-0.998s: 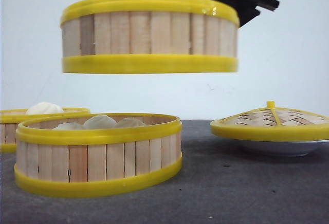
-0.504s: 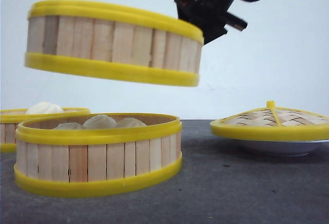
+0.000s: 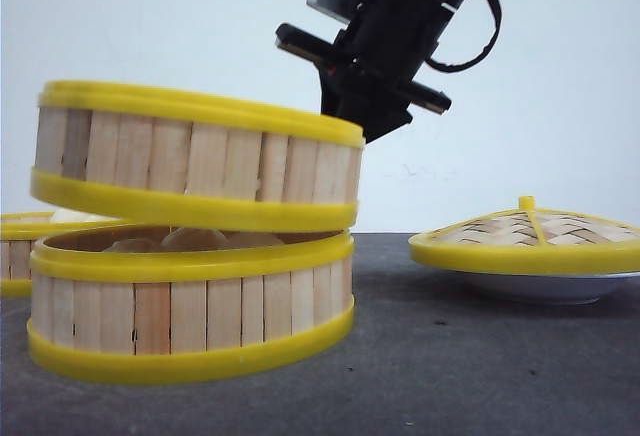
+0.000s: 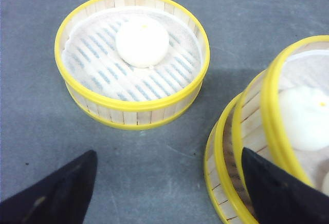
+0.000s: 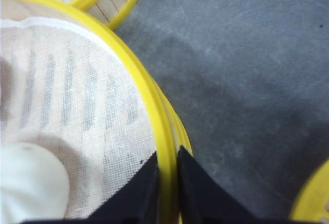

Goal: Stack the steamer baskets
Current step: 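Lower the held basket onto the front basket with the right gripper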

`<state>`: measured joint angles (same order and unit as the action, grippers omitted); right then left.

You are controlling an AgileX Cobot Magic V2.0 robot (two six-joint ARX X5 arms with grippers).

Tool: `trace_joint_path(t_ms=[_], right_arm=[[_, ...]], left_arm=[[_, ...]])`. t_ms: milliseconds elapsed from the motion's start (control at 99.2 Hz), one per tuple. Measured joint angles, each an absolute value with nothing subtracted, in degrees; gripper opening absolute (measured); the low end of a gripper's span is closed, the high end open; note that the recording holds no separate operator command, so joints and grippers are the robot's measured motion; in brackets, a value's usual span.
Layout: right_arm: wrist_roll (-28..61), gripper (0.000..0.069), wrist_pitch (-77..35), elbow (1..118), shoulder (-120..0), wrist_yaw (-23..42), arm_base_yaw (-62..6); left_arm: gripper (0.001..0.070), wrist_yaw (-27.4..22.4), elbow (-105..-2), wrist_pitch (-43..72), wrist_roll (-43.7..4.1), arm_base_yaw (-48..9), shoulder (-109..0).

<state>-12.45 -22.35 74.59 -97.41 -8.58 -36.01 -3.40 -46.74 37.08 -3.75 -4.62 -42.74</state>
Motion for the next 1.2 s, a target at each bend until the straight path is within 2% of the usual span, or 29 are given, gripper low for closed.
trace_joint_path(t_ms=[323,1200], right_arm=[[-12.5,0.0025,-20.1,74.6,-98.3,-8.4,-36.9],[-12.9,0.0025,-23.0,75.6,-98.7,-7.7,-37.1]], left_arm=[[0.0547,-3.4,-46.7,37.1,-3.7,-4.6,-42.7],[0.0547,-3.4,-46.7,37.1,-3.6,-4.6,-42.7]])
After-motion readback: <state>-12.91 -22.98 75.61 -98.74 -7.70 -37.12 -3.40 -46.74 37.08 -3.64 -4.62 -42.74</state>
